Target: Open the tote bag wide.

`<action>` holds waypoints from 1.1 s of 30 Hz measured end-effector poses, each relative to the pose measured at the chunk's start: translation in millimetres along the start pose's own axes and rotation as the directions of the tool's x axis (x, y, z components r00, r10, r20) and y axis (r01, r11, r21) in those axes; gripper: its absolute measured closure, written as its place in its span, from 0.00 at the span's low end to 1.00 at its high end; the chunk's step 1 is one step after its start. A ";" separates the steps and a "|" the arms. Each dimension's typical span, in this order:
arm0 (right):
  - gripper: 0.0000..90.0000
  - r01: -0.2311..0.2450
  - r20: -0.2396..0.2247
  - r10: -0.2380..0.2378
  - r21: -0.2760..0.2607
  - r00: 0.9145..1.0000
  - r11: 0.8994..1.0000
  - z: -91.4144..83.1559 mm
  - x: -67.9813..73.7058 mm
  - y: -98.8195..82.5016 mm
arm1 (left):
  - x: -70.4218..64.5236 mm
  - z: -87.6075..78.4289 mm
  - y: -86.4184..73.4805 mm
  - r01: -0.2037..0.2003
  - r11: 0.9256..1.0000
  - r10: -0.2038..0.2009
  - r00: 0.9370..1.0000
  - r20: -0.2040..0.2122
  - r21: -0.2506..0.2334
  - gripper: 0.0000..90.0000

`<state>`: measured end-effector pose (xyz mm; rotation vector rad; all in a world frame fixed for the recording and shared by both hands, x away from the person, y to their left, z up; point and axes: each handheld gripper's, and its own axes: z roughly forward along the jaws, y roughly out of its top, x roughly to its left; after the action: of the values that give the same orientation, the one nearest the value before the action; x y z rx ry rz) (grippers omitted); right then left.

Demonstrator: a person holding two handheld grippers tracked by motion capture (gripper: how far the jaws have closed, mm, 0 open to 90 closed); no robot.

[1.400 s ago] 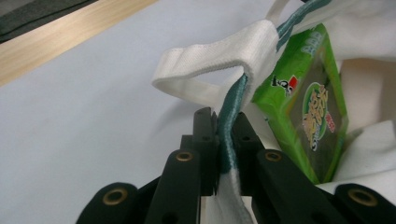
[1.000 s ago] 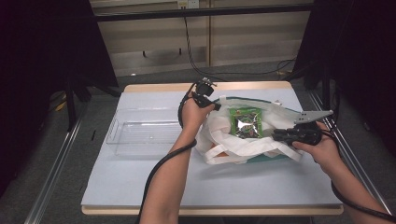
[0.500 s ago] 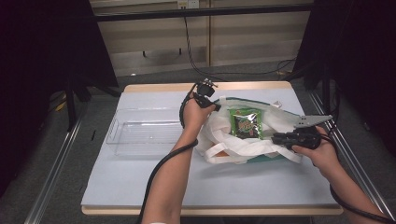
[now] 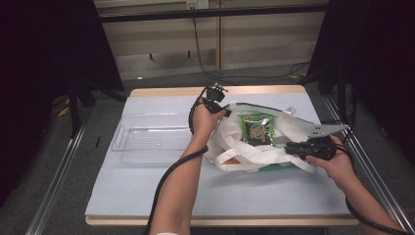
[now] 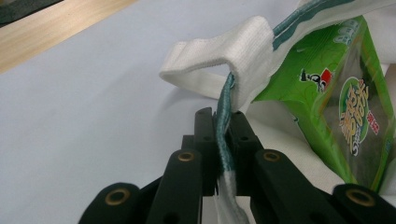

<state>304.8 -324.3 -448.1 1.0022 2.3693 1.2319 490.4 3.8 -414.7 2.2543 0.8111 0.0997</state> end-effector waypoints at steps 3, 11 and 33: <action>0.86 -0.001 -0.001 0.001 -0.001 1.000 1.000 0.3 0.9 -2.1 | 0.8 -0.4 -0.2 -0.009 1.000 0.009 1.000 -0.001 0.010 0.94; 0.86 0.002 0.006 -0.002 0.004 1.000 1.000 2.4 2.4 -7.1 | 3.0 2.9 -1.9 -0.014 1.000 0.014 1.000 -0.001 0.013 0.94; 0.87 -0.017 0.013 0.017 0.003 1.000 1.000 7.7 2.7 -16.3 | 5.7 10.4 -7.2 0.010 1.000 -0.010 1.000 0.003 0.021 0.94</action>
<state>299.7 -324.2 -465.6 1.0295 2.3586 1.2248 494.4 4.6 -428.0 2.2694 0.8257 0.0833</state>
